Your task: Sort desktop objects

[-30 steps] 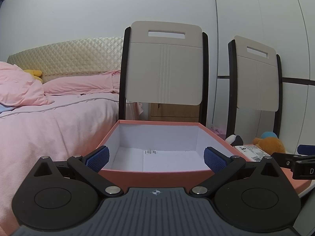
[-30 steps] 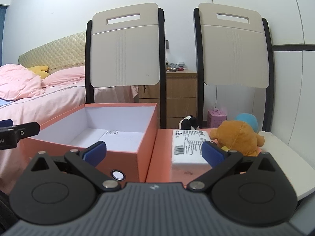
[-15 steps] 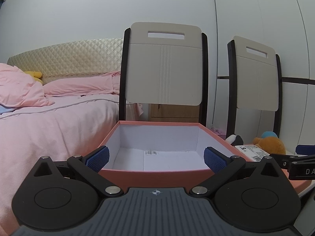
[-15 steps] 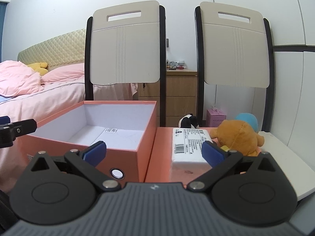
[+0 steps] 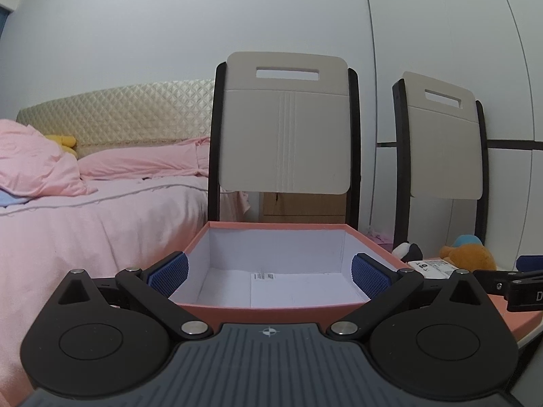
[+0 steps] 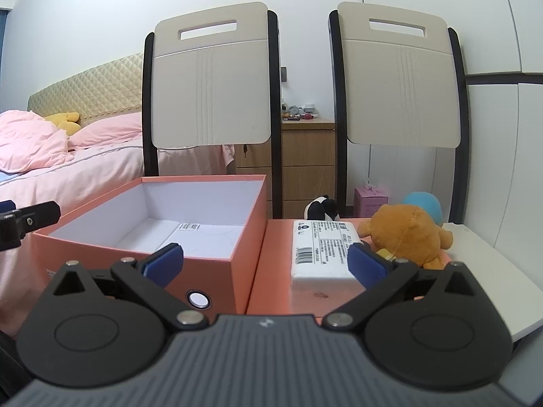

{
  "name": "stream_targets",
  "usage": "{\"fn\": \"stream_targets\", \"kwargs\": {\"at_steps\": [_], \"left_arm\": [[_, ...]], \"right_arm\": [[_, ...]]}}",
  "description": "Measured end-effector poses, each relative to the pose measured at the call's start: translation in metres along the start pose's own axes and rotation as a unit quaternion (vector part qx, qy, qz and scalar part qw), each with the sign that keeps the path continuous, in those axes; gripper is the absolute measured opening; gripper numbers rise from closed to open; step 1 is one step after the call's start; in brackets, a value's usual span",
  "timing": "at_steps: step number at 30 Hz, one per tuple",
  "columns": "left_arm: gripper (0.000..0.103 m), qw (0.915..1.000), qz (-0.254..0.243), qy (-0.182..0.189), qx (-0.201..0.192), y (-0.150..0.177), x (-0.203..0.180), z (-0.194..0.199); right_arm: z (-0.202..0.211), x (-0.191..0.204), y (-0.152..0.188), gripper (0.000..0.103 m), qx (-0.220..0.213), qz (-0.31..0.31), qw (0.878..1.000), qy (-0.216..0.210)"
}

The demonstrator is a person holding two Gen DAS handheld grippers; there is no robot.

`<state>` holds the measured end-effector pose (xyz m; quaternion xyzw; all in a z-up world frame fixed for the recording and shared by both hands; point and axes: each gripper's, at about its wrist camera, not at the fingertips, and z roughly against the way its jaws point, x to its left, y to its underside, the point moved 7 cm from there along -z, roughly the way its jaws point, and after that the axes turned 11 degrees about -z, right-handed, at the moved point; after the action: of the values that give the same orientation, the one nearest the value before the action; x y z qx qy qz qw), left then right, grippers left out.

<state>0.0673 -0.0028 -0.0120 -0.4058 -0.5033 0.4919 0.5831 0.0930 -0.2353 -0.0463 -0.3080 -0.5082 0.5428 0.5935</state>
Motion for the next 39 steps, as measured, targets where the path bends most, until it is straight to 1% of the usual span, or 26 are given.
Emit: {"fn": "stream_targets", "kwargs": {"at_steps": [3,8,10,13,16,22,27,29,32,35,38,39], "left_arm": [[0.103,1.0000,0.005,0.001,-0.007,-0.001,0.000,0.000],[0.103,1.0000,0.005,0.008,-0.001,0.005,-0.003,-0.004],[0.103,0.9998,0.012,0.012,-0.006,0.004,-0.002,-0.001],[0.103,0.9998,0.016,0.013,-0.008,0.004,-0.001,0.000],[0.103,0.9999,0.006,0.013,-0.004,0.007,-0.004,0.000],[0.103,0.9997,-0.014,0.018,-0.013,0.009,-0.016,0.005],[0.103,0.9995,-0.001,0.024,-0.018,0.011,-0.023,0.010],[0.103,0.9994,0.009,0.029,-0.017,0.014,-0.029,0.011],[0.103,0.9987,0.016,0.047,-0.012,0.016,-0.046,0.015],[0.103,0.9974,0.011,0.070,-0.006,0.019,-0.070,0.020],[0.103,0.9959,-0.005,0.090,-0.008,0.019,-0.098,0.025],[0.103,0.9954,-0.007,0.095,-0.009,0.019,-0.108,0.025]], "right_arm": [[0.001,0.000,0.000,0.103,-0.004,-0.001,1.000,-0.003],[0.003,0.000,-0.003,0.103,-0.017,-0.007,1.000,-0.009],[0.005,0.000,-0.004,0.103,-0.020,-0.011,1.000,-0.017],[0.004,-0.001,-0.004,0.103,-0.015,-0.018,1.000,-0.020],[0.003,0.001,-0.003,0.103,-0.010,-0.013,1.000,-0.022],[0.006,0.002,-0.002,0.103,-0.009,-0.006,1.000,-0.020],[0.012,-0.003,-0.003,0.103,-0.011,-0.007,1.000,-0.015],[0.016,-0.006,-0.004,0.103,-0.013,-0.009,1.000,-0.012],[0.024,-0.014,-0.005,0.103,-0.019,-0.016,1.000,-0.007],[0.036,-0.027,-0.010,0.103,-0.022,-0.028,0.999,-0.002],[0.059,-0.037,-0.016,0.103,-0.042,-0.027,0.999,-0.003],[0.064,-0.043,-0.016,0.103,-0.048,-0.025,0.999,0.004]]}}
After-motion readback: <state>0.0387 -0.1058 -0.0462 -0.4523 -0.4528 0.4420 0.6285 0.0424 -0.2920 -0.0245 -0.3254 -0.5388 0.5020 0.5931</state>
